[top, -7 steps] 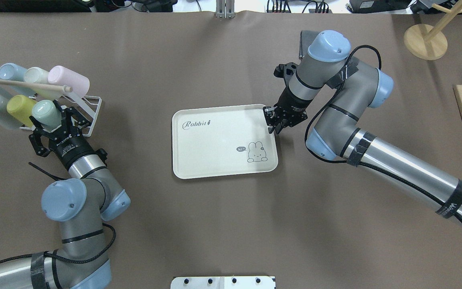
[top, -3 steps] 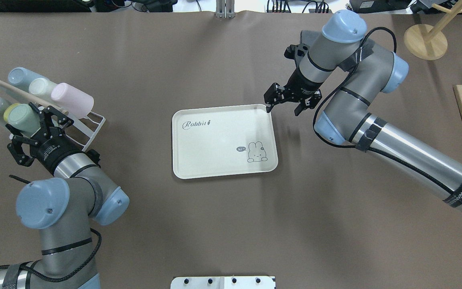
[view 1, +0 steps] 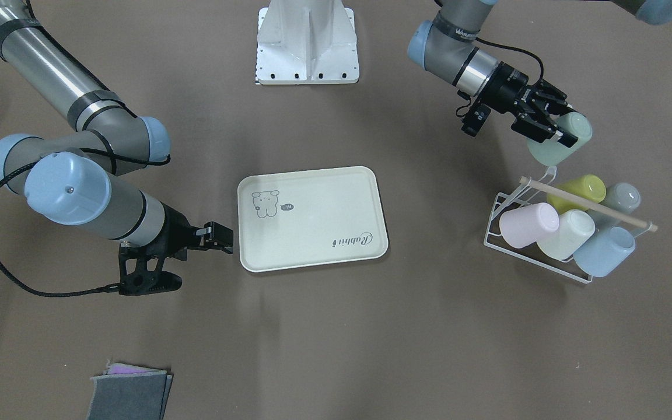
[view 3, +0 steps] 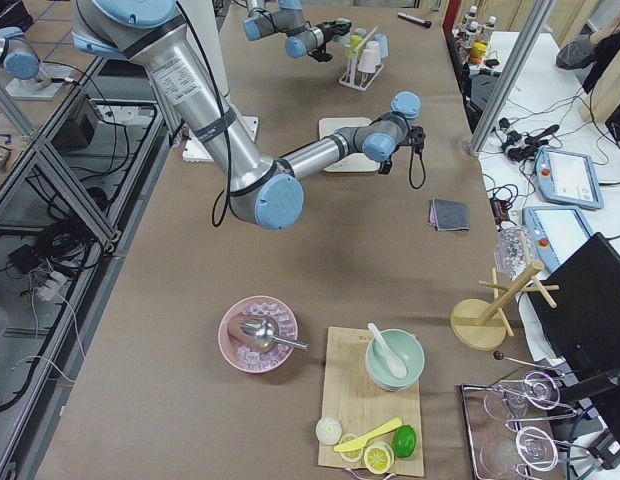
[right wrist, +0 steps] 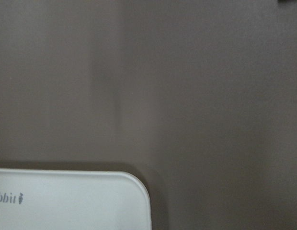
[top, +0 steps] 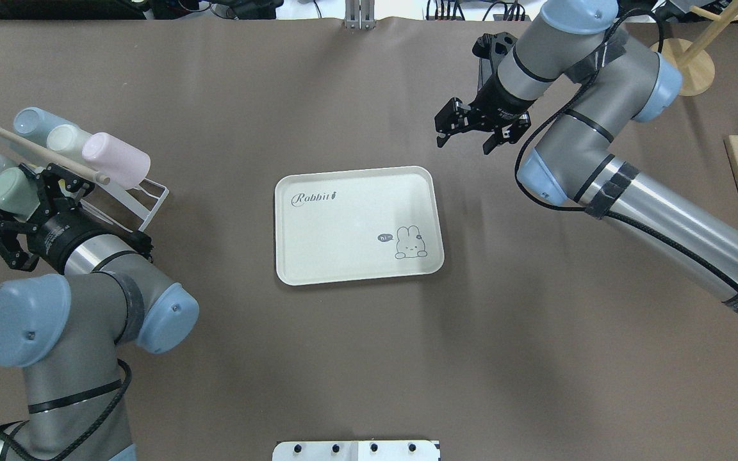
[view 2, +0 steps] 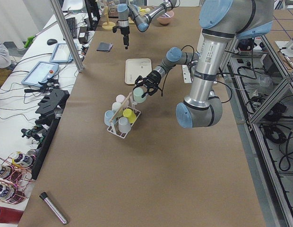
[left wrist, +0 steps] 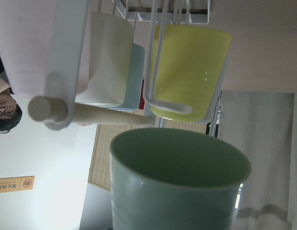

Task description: Pick up and place green cup on tray

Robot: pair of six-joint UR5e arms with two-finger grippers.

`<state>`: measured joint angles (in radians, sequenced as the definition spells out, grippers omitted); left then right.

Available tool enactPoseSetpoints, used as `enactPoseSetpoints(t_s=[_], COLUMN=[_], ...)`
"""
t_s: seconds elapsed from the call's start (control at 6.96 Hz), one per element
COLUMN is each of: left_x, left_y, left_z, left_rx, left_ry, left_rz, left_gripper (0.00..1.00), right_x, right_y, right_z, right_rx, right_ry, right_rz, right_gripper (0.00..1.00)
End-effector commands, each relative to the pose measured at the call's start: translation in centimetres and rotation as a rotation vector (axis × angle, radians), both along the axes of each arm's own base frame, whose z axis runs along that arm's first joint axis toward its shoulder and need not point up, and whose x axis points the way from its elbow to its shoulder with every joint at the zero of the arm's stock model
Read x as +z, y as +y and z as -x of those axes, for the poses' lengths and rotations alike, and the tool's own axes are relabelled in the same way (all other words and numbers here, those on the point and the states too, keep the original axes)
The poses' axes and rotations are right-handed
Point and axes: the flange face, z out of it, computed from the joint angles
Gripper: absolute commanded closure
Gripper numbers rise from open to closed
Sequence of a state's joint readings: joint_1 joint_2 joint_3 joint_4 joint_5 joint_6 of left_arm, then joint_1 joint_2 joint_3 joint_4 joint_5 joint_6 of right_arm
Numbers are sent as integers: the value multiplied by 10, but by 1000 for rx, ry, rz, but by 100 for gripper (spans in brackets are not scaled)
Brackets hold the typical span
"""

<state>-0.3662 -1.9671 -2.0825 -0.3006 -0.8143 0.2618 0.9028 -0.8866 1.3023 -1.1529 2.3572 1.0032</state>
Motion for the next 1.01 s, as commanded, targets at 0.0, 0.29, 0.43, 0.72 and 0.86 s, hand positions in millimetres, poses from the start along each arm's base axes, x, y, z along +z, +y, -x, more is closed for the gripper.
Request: enactPoseSetpoints(t_s=[0.0, 0.29, 0.43, 0.72, 0.86], left_x=[-49, -81, -88, -117, -127], left_y=[21, 24, 29, 20, 15], left_z=[28, 34, 18, -24, -37], left_rx=[-92, -348, -499, -744, -824], left_ry=[265, 626, 829, 1280, 1509], left_rz=[129, 160, 195, 207, 220], left_gripper=[85, 85, 85, 85, 85], right_x=[-4, 27, 43, 67, 83], right_y=[-31, -26, 5, 63, 85], right_z=[-61, -133, -154, -187, -200], right_rx=[90, 169, 170, 105, 88], right_ry=[-4, 56, 128, 193, 206], right_rz=[-12, 2, -66, -111, -123], right_gripper=[0, 0, 0, 0, 0])
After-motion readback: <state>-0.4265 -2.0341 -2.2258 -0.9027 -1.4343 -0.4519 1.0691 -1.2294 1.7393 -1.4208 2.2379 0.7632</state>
